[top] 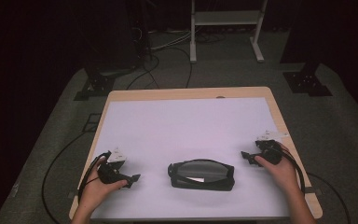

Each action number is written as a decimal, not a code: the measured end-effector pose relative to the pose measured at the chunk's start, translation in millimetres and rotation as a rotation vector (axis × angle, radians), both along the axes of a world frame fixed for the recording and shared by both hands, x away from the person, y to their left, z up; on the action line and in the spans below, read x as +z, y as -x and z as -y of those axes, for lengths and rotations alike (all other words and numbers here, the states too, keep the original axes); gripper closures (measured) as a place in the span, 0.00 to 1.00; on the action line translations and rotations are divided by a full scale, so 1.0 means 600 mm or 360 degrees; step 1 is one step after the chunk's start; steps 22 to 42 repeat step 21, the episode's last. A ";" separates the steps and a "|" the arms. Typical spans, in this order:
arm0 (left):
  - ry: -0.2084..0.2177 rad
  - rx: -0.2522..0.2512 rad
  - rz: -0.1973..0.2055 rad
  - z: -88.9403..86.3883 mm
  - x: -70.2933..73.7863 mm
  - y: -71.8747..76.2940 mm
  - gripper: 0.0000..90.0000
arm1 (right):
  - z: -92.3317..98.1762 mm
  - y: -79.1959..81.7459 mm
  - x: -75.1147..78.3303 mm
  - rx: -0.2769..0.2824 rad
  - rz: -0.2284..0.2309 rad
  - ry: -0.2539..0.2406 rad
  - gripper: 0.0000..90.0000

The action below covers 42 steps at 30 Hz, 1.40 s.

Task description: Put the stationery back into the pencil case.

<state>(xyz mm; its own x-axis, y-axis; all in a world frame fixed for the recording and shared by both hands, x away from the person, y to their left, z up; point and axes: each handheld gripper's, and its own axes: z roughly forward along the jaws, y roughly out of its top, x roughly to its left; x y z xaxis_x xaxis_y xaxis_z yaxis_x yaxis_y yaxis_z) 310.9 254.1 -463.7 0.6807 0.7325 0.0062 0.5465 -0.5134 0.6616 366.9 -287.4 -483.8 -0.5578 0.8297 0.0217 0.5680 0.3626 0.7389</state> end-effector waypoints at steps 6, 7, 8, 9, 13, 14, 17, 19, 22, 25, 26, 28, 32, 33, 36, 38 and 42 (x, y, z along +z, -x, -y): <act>0.0006 0.0033 0.0014 -0.010 -0.013 -0.002 0.09 | 0.000 0.000 0.000 0.0000 0.0000 0.0001 0.18; 0.0003 0.0030 0.0027 -0.009 -0.014 -0.002 0.09 | 0.000 0.000 0.000 0.0000 0.0001 0.0001 0.18; 0.0006 0.0028 0.0040 -0.009 -0.017 -0.001 0.08 | 0.000 0.000 0.000 0.0001 0.0001 0.0002 0.18; 0.0013 0.0028 0.0063 -0.008 -0.020 -0.001 0.04 | 0.000 0.000 0.000 0.0000 0.0001 0.0001 0.18; 0.0055 0.0032 0.0093 -0.012 -0.025 0.003 0.03 | 0.000 0.000 0.000 0.0001 0.0001 0.0001 0.18; 0.0055 0.0032 0.0093 -0.012 -0.025 0.003 0.03 | 0.000 0.000 0.000 0.0001 0.0001 0.0001 0.18; 0.0052 0.0029 0.0094 -0.012 -0.025 0.002 0.03 | 0.000 0.000 0.000 0.0000 0.0000 0.0001 0.18; 0.0057 0.0032 0.0092 -0.012 -0.025 0.003 0.03 | 0.000 0.000 0.000 0.0000 0.0000 0.0001 0.18; 0.0057 0.0031 0.0093 -0.012 -0.025 0.002 0.03 | 0.000 0.000 0.000 0.0000 0.0001 0.0001 0.18; 0.0057 0.0031 0.0093 -0.012 -0.025 0.002 0.03 | 0.000 0.000 0.000 0.0000 0.0001 0.0001 0.18; 0.0057 0.0031 0.0093 -0.012 -0.025 0.002 0.03 | 0.000 0.000 0.000 0.0000 0.0001 0.0001 0.18; 0.0057 0.0031 0.0093 -0.012 -0.025 0.002 0.03 | 0.000 0.000 0.000 0.0000 0.0001 0.0001 0.18; 0.0057 0.0031 0.0093 -0.012 -0.025 0.002 0.03 | 0.000 0.000 0.000 0.0000 0.0001 0.0001 0.18; 0.0057 0.0031 0.0093 -0.012 -0.025 0.002 0.03 | 0.000 0.000 0.000 0.0000 0.0001 0.0001 0.18; 0.0057 0.0031 0.0093 -0.012 -0.025 0.002 0.03 | 0.000 0.000 0.000 0.0000 0.0001 0.0001 0.18; 0.0057 0.0031 0.0093 -0.012 -0.025 0.002 0.03 | 0.000 0.000 0.000 0.0000 0.0001 0.0001 0.18; 0.0057 0.0031 0.0093 -0.012 -0.025 0.002 0.03 | 0.000 0.000 0.000 0.0000 0.0001 0.0001 0.18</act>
